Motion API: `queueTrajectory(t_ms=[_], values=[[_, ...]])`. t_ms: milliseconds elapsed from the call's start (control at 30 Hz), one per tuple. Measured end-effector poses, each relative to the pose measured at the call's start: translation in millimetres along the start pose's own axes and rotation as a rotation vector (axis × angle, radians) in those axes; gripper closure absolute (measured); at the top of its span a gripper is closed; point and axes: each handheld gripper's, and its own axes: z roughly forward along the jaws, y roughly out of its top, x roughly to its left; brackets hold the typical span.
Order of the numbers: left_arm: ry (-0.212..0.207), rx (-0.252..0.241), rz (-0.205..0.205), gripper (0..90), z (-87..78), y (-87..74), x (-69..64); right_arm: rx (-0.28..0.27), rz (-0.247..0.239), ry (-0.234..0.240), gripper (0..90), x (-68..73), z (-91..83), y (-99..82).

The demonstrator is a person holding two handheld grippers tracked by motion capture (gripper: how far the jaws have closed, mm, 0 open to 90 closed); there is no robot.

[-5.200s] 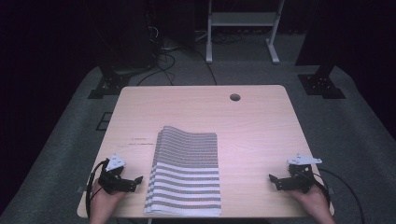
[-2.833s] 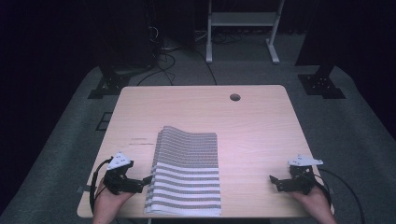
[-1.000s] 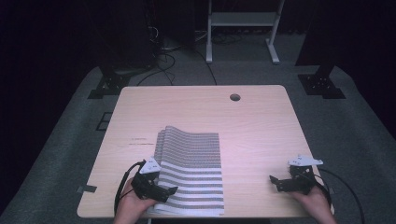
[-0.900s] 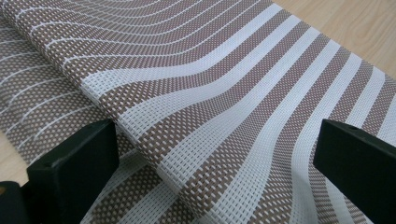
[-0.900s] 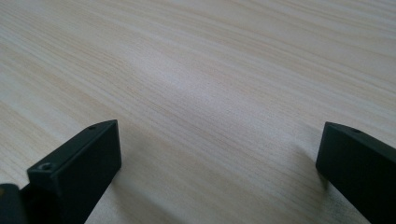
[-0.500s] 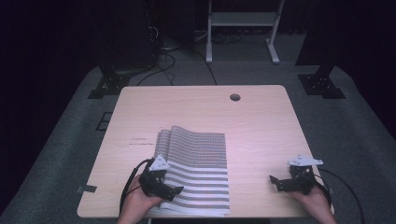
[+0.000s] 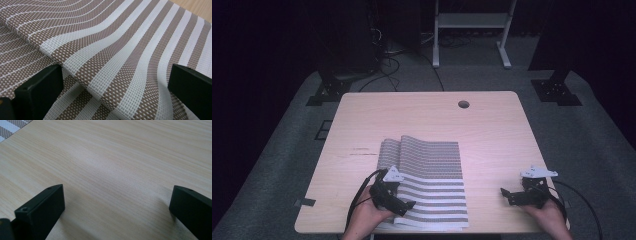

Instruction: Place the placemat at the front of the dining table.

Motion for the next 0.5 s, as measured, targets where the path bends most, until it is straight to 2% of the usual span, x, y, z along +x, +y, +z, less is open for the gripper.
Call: queueTrajectory(t_ms=[200, 500], values=[[-0.002, -0.01, 0.008, 0.0, 3.8, 7.1, -2.4, 0.0, 0.0, 0.0, 0.0, 0.0, 0.0, 0.0], [-0.014, 0.007, 0.033, 0.0, 16.1, 17.7, -8.3, 0.0, 0.0, 0.0, 0.0, 0.0, 0.0, 0.0]])
